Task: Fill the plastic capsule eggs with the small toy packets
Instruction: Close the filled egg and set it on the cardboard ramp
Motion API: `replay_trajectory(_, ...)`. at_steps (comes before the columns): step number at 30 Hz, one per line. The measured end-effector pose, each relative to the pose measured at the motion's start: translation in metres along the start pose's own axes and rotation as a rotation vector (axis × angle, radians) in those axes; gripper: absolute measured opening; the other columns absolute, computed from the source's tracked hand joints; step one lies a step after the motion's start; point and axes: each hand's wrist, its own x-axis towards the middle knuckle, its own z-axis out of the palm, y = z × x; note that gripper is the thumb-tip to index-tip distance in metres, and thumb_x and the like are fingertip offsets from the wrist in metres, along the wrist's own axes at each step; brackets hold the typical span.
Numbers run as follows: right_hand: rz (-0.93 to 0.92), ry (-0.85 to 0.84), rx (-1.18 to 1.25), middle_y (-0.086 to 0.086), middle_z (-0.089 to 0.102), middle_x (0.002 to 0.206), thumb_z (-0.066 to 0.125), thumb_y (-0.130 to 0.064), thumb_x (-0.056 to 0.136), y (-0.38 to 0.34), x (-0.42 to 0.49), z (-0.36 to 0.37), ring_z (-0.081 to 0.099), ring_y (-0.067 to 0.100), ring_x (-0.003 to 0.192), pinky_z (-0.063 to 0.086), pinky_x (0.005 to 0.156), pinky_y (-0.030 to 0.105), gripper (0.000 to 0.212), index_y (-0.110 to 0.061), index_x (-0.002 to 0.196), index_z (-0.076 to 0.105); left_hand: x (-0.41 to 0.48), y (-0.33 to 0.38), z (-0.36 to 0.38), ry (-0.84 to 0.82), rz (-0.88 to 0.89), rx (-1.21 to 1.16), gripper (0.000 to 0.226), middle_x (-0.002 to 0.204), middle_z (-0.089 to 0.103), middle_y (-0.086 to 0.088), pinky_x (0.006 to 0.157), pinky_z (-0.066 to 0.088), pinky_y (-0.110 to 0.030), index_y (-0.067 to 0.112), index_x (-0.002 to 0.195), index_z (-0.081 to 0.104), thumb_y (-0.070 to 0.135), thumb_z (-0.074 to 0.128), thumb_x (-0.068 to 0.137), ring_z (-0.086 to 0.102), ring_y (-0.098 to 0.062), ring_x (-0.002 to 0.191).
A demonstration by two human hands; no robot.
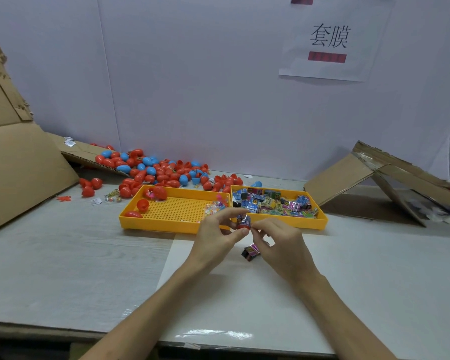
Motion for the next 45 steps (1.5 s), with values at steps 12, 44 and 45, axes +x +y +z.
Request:
replay_trajectory(12, 0.049, -0.017, -0.002, 0.007, 0.06, 0.073, 0.074, 0.012, 0.074, 0.0, -0.001, 0.003, 0.049, 0.016, 0.061, 0.048, 0.052, 0.031, 0.018, -0.001, 0.079, 0.063, -0.002, 0.003, 0.001, -0.035, 0.036, -0.022, 0.04, 0.108, 0.066, 0.023, 0.074, 0.058, -0.02, 0.038, 0.108, 0.069, 0.011, 0.082, 0.082, 0.063, 0.003, 0.086)
replay_trajectory(44, 0.088, 0.176, 0.131, 0.005, 0.073, 0.109, 0.076, -0.014, 0.084, -0.003, 0.0, 0.007, 0.067, 0.014, 0.103, 0.053, 0.093, 0.019, 0.035, -0.003, 0.117, 0.073, -0.001, 0.009, -0.005, -0.223, -0.351, -0.865, 0.047, 0.119, 0.071, -0.015, 0.088, 0.059, -0.034, 0.016, 0.129, 0.067, 0.01, 0.076, 0.083, 0.068, -0.032, 0.115)
replay_trajectory(45, 0.086, 0.18, 0.132, 0.005, 0.073, 0.11, 0.075, -0.014, 0.085, -0.003, 0.0, 0.008, 0.067, 0.012, 0.104, 0.052, 0.094, 0.017, 0.036, -0.003, 0.118, 0.072, -0.001, 0.009, -0.005, -0.209, -0.338, -0.842, 0.047, 0.117, 0.073, -0.013, 0.088, 0.059, -0.033, 0.018, 0.128, 0.068, 0.012, 0.076, 0.082, 0.069, -0.031, 0.114)
